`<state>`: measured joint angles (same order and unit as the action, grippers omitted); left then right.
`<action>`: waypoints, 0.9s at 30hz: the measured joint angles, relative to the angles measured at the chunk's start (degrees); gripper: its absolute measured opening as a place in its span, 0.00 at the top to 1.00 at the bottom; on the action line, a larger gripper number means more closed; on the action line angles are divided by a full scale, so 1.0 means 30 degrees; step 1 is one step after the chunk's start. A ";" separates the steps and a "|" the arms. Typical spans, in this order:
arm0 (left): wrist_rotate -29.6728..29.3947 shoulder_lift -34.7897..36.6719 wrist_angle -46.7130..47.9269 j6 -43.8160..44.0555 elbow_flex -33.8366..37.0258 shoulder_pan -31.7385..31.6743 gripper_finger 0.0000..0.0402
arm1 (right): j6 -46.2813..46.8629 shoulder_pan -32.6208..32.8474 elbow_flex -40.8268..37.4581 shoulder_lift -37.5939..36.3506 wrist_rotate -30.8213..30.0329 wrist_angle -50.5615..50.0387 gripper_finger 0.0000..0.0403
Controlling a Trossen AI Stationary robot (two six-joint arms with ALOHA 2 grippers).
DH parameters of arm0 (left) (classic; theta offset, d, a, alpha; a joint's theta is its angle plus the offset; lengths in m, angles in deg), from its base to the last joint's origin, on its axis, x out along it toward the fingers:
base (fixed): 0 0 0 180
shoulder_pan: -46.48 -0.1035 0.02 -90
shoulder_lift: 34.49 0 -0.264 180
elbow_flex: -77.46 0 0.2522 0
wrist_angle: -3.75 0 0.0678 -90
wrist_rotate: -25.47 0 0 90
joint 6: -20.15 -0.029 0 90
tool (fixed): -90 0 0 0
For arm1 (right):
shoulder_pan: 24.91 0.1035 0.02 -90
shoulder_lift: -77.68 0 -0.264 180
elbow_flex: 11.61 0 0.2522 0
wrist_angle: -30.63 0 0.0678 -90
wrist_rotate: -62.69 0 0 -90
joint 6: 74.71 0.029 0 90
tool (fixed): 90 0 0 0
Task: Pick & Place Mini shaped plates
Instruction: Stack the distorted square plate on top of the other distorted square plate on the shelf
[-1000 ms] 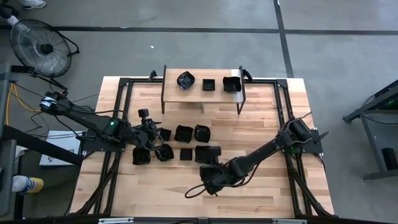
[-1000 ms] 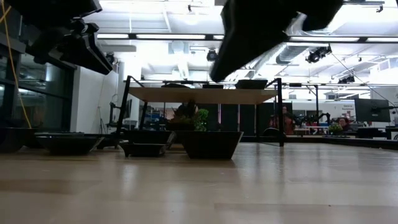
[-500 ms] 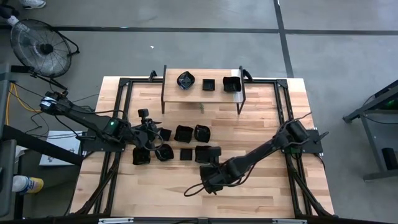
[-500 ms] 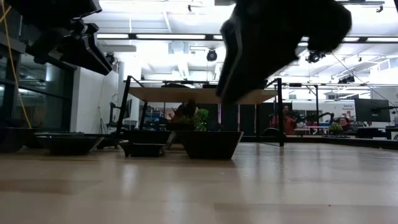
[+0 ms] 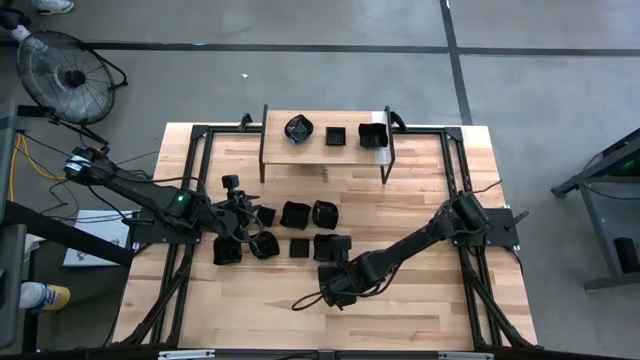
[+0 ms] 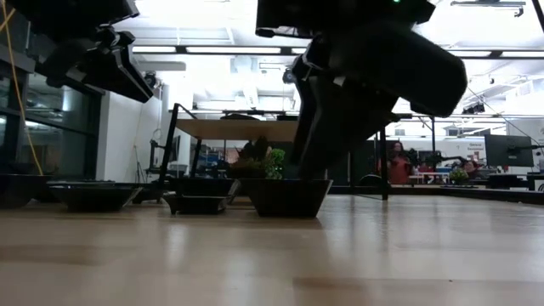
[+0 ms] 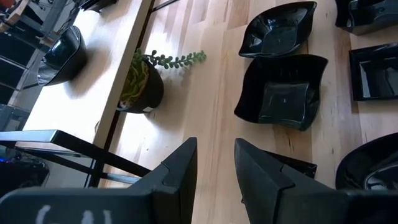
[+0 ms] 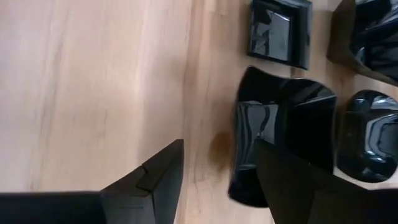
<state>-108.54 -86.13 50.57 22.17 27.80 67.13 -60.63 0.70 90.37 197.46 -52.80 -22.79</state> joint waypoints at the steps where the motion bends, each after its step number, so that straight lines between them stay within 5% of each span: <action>1: 0.0000 0.0000 0.0000 -0.0002 0.0000 0.0005 0.74 | -0.0033 -0.0071 0.0002 0.0000 -0.0038 0.0007 0.53; 27: 0.0205 -0.0004 -0.1186 0.0472 0.1451 -0.0003 0.74 | -0.0431 -0.1037 0.0002 0.0597 0.1183 0.0395 0.57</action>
<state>-107.92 -86.14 47.01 23.59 32.15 67.12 -61.92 -2.41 90.37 199.26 -49.25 -21.61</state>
